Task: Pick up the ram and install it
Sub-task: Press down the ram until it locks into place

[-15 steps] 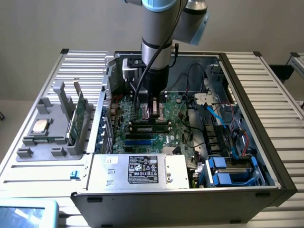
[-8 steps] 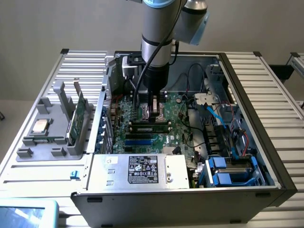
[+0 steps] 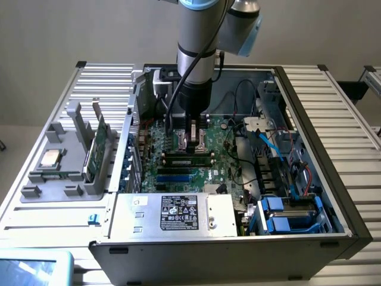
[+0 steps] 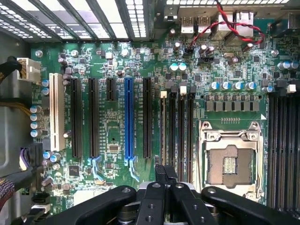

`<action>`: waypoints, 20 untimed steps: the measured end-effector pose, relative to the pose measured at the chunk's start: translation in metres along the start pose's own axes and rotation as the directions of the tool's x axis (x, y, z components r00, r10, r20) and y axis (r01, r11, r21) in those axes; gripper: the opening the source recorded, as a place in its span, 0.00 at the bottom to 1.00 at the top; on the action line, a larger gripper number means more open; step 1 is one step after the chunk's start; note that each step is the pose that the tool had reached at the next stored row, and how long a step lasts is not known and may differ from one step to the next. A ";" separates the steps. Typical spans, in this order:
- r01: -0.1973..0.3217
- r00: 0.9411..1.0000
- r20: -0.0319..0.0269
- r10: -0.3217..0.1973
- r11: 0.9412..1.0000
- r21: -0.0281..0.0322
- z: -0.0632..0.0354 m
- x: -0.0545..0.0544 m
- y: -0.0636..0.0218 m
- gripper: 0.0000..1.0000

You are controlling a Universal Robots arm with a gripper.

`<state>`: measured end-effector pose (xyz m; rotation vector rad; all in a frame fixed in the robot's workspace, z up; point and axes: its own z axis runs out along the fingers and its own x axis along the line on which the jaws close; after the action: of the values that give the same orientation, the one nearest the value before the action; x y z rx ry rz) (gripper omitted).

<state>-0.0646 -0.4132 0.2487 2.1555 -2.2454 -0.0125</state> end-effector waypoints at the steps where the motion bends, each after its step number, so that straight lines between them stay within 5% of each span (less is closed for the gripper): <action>1: -0.013 1.000 0.000 0.013 1.000 0.000 0.0000 0.000 0.0000 0.09; 8: -0.108 0.994 0.003 0.108 0.994 -0.002 0.0000 0.000 0.0000 0.09; 20: -0.230 0.973 0.006 0.230 0.973 -0.004 0.0000 0.000 0.0000 0.09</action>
<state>-0.0645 -0.4132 0.2487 1.8810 -2.4813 -0.0177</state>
